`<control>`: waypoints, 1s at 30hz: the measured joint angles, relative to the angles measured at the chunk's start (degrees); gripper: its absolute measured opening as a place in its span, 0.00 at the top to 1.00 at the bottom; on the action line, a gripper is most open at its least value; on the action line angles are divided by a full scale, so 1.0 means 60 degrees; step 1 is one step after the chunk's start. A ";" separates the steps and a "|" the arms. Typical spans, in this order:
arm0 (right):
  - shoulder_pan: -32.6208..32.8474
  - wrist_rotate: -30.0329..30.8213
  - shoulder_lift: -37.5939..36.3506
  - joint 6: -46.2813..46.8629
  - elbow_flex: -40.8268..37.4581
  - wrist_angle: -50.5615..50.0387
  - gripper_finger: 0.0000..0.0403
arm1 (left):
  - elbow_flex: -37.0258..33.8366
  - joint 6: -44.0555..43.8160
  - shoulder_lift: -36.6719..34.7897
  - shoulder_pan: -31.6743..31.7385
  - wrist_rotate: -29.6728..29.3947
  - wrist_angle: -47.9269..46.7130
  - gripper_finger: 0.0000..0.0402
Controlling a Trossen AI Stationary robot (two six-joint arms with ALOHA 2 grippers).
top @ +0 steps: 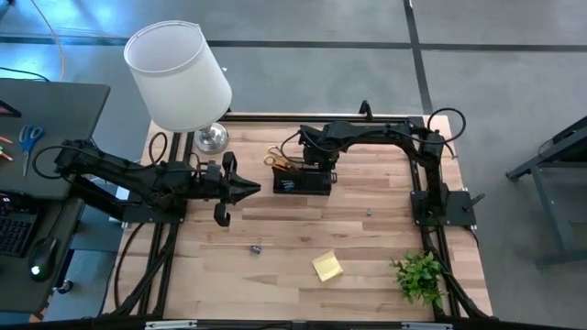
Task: Pick and place office supplies into organizer
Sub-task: Adjust the black desk organizer, then put the blue binder clip into the black desk organizer
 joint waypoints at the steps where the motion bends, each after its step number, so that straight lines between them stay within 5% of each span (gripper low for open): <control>1: 0.0000 -0.0040 0.0000 0.0029 0.0000 -0.0003 0.99 | 0.0000 -0.0001 0.0000 0.0000 0.0000 0.0000 0.94; 15: 0.0000 -0.0153 0.0000 0.0142 -0.0001 0.0036 0.97 | 0.0000 0.0000 0.0000 0.0000 -0.0004 0.0000 0.94; 30: 0.0001 -0.0172 -0.0101 0.0393 -0.0007 -0.0048 0.73 | 0.0000 0.0078 0.0000 0.0000 0.0000 -0.0117 0.94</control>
